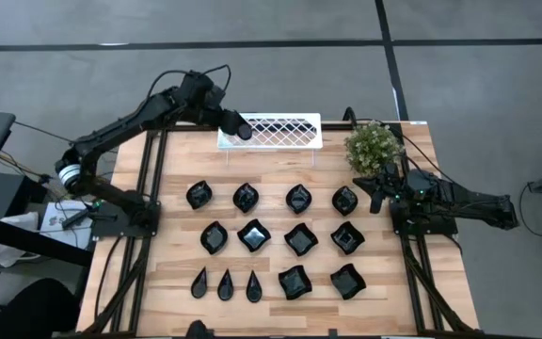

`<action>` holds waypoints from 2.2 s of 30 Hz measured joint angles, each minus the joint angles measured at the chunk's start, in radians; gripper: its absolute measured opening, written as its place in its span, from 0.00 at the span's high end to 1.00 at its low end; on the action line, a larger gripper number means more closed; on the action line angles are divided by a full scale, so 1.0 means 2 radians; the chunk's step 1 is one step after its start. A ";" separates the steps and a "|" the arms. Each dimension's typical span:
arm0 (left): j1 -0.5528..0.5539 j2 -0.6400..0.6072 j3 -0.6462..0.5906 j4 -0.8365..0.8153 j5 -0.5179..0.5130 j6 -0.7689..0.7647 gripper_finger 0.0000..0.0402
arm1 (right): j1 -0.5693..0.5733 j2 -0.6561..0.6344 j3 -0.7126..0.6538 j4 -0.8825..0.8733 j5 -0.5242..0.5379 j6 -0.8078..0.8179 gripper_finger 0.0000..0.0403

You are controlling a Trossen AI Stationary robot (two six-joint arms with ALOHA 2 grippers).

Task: Pick & Place Mini shaped plates
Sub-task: Put the black drop shaped plate on the shelf

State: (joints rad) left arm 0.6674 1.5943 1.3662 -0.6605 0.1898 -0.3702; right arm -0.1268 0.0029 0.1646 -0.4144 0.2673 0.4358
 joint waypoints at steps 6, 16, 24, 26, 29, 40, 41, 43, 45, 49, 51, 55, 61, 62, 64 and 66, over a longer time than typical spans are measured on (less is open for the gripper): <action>0.034 0.030 0.043 -0.042 0.001 0.030 0.98 | 0.000 0.000 0.000 0.000 0.000 0.000 1.00; 0.071 0.077 0.064 -0.094 0.033 0.056 0.98 | 0.000 0.000 0.000 0.000 0.000 0.000 1.00; 0.082 0.103 0.064 -0.103 0.089 0.051 0.98 | 0.000 0.000 0.000 0.000 0.000 0.000 1.00; 0.089 0.105 0.064 -0.114 0.091 0.050 0.98 | 0.000 0.000 0.000 0.000 0.000 0.000 1.00; 0.099 0.107 0.064 -0.130 0.091 0.050 0.98 | 0.000 0.000 0.000 0.000 0.000 0.001 1.00; 0.105 0.107 0.064 -0.133 0.093 0.045 0.98 | 0.000 0.000 0.000 0.000 0.000 0.001 1.00; 0.104 0.107 0.064 -0.134 0.094 0.041 0.98 | 0.000 0.000 0.000 0.000 0.000 0.001 1.00; 0.105 0.108 0.064 -0.133 0.094 0.037 0.98 | 0.000 0.000 0.000 0.000 0.000 0.001 1.00; 0.105 0.111 0.064 -0.134 0.101 0.037 0.98 | 0.000 0.000 0.000 0.000 0.000 0.001 1.00; 0.105 0.113 0.064 -0.133 0.117 0.030 0.98 | 0.000 0.000 0.000 0.000 0.000 0.001 1.00; 0.105 0.114 0.064 -0.133 0.117 0.026 0.98 | 0.000 0.000 0.000 0.000 0.000 0.001 1.00; 0.106 0.122 0.064 -0.132 0.117 0.011 0.98 | 0.000 0.000 0.000 0.000 0.000 0.000 1.00; 0.104 0.140 0.064 -0.132 0.117 0.000 0.98 | 0.000 0.000 0.000 0.000 0.000 0.000 1.00; 0.104 0.141 0.064 -0.132 0.117 -0.002 0.98 | 0.000 0.000 0.000 -0.001 0.000 0.000 1.00; 0.104 0.141 0.064 -0.130 0.117 -0.003 0.97 | 0.000 0.000 0.000 -0.001 0.000 0.000 1.00; 0.104 0.139 0.064 -0.129 0.117 -0.003 0.96 | 0.000 0.000 0.000 -0.002 0.000 0.000 1.00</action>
State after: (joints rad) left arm 0.8761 1.8731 1.4933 -0.9192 0.4232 -0.3756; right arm -0.1265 0.0025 0.1646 -0.4193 0.2677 0.4358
